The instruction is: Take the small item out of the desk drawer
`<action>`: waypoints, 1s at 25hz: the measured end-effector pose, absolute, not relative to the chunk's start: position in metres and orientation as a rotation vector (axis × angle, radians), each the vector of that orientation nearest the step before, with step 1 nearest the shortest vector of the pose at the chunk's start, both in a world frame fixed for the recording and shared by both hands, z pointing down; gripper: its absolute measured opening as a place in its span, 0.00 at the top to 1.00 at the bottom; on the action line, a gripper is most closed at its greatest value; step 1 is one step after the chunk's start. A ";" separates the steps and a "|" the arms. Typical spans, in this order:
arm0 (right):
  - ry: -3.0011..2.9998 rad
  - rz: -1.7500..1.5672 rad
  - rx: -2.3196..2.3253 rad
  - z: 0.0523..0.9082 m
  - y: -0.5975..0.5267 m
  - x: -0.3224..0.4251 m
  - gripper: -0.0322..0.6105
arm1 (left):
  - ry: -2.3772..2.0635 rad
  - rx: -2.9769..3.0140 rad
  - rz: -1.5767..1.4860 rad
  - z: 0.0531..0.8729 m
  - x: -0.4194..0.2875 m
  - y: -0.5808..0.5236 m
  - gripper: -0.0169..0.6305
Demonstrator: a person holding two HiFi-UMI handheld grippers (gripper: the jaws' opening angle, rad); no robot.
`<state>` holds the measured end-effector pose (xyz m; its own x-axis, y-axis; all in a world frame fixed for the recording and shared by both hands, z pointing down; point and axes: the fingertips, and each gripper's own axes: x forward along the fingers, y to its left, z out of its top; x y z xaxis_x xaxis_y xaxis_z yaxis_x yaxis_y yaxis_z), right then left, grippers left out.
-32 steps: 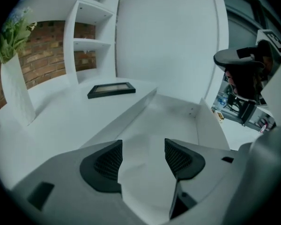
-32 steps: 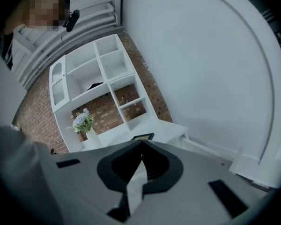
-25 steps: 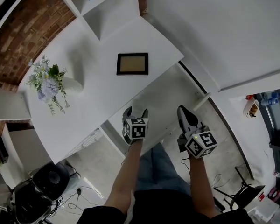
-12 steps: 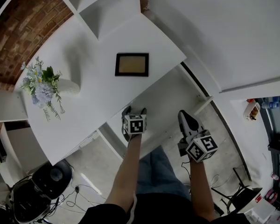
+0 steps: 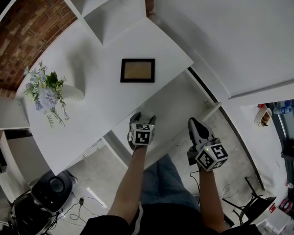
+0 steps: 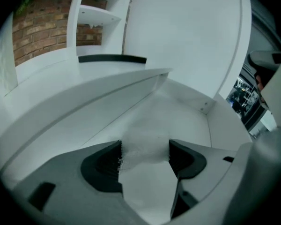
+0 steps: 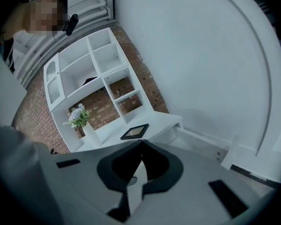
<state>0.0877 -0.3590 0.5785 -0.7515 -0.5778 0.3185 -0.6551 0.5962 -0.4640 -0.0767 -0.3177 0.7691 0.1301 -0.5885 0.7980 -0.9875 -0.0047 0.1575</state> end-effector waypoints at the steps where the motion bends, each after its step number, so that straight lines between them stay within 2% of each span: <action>1: -2.685 0.861 1.052 0.577 -0.360 0.089 0.95 | -1.539 1.725 0.669 0.758 -0.071 -0.320 0.52; 10: -2.743 0.774 1.159 0.538 -0.376 0.103 0.95 | -1.624 2.142 0.434 0.608 -0.039 -0.338 0.52; 18: -2.862 0.568 1.263 0.473 -0.396 0.096 0.95 | -1.948 2.222 0.165 0.468 -0.086 -0.348 0.52; 25: -2.936 0.410 1.304 0.427 -0.404 0.082 0.95 | -2.123 2.177 0.028 0.416 -0.122 -0.340 0.52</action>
<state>0.0822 -0.4037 0.4272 -0.6717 -0.7407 0.0135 -0.7161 0.6445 -0.2679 -0.1222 -0.3400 0.4156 0.0271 -0.9961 0.0834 -0.9980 -0.0222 0.0590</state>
